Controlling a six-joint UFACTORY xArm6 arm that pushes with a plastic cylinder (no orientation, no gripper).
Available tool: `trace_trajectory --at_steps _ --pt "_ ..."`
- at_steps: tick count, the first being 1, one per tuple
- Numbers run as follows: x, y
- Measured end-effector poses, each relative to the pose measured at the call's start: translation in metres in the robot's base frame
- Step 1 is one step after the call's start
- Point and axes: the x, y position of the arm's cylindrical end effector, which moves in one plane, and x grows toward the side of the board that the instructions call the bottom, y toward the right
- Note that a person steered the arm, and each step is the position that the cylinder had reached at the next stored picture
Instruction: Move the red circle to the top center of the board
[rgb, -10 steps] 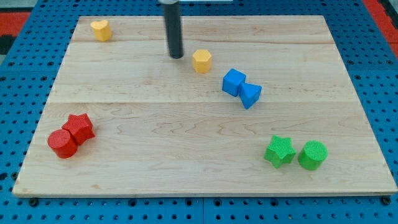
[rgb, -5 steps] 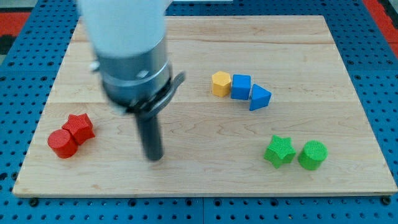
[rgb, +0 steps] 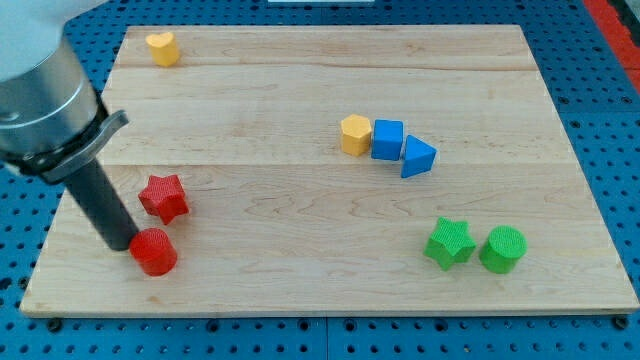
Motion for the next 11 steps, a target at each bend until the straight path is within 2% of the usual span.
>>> trace_trajectory --at_steps 1,2,5,6,7,8,9,10,11 --pt "0.028 0.013" --pt "0.025 0.072" --pt "-0.044 0.134" --pt "-0.026 0.152" --pt "-0.029 0.151" --pt "-0.085 0.156" --pt "-0.119 0.173" --pt "-0.176 0.165" --pt "-0.205 0.197"
